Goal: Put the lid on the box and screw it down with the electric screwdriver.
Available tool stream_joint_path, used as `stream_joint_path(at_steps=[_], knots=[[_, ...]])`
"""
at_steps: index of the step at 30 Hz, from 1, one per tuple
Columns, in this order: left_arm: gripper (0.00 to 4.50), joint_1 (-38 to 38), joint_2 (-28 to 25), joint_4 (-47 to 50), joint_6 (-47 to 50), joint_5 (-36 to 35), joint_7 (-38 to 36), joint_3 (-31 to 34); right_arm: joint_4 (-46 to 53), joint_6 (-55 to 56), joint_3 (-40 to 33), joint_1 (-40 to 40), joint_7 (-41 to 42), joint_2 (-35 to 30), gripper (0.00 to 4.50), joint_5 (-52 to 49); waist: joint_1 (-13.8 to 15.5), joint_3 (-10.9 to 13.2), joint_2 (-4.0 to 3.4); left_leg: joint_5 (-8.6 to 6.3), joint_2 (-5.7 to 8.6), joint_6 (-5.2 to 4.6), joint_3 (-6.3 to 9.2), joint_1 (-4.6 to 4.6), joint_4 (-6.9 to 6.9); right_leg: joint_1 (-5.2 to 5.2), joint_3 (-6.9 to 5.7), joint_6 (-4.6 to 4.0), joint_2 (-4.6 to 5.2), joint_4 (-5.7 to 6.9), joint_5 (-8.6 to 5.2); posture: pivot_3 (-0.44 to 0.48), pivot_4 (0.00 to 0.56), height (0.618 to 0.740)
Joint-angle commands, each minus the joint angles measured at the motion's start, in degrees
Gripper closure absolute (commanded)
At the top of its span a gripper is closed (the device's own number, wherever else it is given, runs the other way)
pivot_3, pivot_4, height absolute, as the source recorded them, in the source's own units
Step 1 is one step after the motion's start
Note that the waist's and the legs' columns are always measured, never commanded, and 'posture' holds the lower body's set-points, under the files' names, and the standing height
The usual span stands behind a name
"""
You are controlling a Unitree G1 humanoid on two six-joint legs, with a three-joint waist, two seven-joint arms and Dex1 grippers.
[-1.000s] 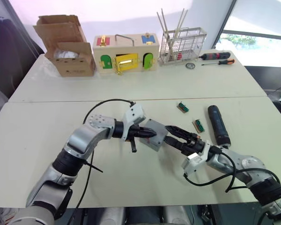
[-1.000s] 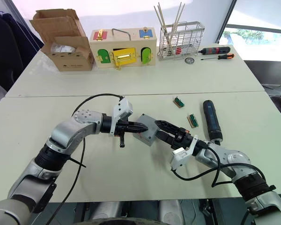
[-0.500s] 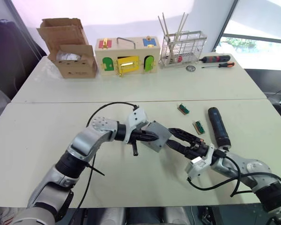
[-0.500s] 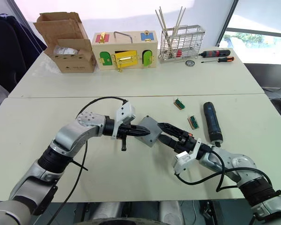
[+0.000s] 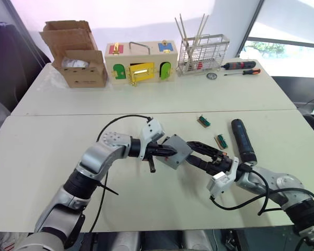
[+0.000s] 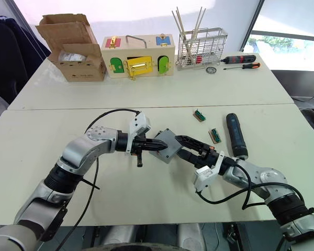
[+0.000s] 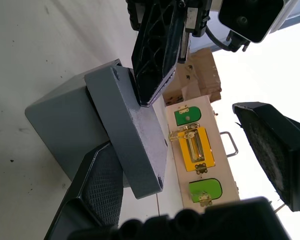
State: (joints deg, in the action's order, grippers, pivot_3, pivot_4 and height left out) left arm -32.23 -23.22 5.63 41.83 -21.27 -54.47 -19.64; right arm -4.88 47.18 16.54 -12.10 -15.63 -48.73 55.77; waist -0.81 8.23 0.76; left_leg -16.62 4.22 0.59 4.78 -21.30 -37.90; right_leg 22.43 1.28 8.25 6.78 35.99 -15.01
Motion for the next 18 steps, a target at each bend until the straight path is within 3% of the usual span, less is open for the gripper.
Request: stream_joint_path(at_steps=[1,3,7,10,18], knots=[[4.5,1.38,-0.83,-0.89,2.33,1.07,0.82,-1.16,-1.0,-0.28,0.04,-0.52,1.43,-0.39,1.03,0.11,0.0,0.0,0.0,0.0,0.0,0.0,0.0,0.0,0.0,0.0,0.0,0.0,0.0,0.0,0.0,0.0,0.15,0.73],[4.5,1.45,-0.68,-0.68,2.63,0.95,0.98,-1.03,-1.17,-0.27,0.11,-0.55,1.46,-0.5,1.34,0.49,0.04,0.0,0.0,0.0,0.0,-0.01,0.0,0.0,0.0,0.0,0.0,0.0,0.0,0.0,0.0,0.0,0.15,0.73],[4.5,1.48,-0.63,-0.24,3.11,0.52,1.26,-1.03,-1.47,-0.15,0.57,-0.53,1.55,-0.4,2.91,1.34,0.16,0.01,-0.01,0.0,0.0,0.01,0.0,-0.04,0.0,0.01,0.0,-0.01,0.01,-0.02,-0.01,0.0,0.15,0.73],[4.5,1.5,-0.64,0.03,3.44,0.27,1.38,-0.96,-1.68,-0.37,1.13,-0.61,1.83,-0.1,4.37,1.96,0.09,-0.01,-0.03,0.01,0.0,0.03,-0.01,-0.08,0.0,0.08,0.03,0.0,0.02,-0.02,-0.01,0.0,0.15,0.73],[4.5,1.18,-0.65,1.25,4.71,-1.74,1.53,1.71,-2.32,-0.99,1.3,-1.13,-0.6,0.47,4.37,3.82,0.09,0.0,-0.03,0.01,0.0,0.02,0.0,-0.07,0.02,0.07,0.02,-0.01,0.02,-0.03,-0.03,0.0,0.15,0.73]])
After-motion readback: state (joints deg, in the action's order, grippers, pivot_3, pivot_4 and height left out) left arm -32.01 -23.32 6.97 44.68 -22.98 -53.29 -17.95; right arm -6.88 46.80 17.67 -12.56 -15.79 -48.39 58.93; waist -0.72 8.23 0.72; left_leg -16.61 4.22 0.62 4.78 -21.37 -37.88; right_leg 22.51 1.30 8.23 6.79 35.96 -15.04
